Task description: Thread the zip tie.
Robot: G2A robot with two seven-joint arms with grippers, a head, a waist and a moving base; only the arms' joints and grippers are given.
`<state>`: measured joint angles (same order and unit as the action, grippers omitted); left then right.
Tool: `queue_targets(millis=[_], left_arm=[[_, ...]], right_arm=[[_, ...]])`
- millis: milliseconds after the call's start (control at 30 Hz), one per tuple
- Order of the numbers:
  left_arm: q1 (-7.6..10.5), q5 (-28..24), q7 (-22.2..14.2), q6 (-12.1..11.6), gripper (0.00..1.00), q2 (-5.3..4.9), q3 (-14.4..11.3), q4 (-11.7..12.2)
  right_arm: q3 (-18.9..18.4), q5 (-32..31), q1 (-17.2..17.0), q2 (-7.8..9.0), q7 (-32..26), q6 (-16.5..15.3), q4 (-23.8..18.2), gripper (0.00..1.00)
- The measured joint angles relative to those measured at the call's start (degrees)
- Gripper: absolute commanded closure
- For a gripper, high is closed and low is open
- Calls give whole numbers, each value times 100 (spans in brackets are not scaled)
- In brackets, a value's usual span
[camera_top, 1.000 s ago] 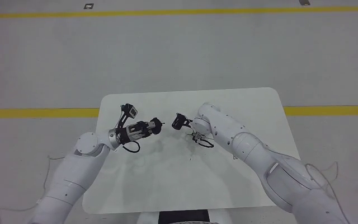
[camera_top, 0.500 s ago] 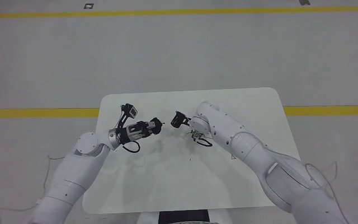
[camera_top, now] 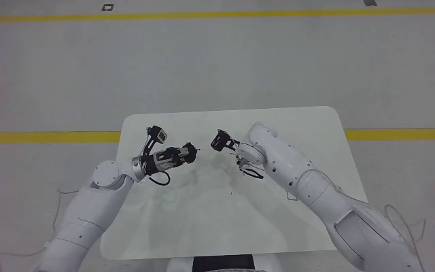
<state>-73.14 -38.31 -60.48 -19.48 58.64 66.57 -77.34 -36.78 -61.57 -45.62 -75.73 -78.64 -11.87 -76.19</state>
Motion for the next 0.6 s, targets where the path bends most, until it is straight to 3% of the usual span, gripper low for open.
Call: queue_targets(millis=[300,600], left_arm=[[0,0,0,0,100,0,0,0],[0,0,0,0,100,0,0,0]], right_arm=[[-981,181,-822,342,615,-60,-1081,100],[-1943,1076,-1699,575,1926,-672,-1666,100]])
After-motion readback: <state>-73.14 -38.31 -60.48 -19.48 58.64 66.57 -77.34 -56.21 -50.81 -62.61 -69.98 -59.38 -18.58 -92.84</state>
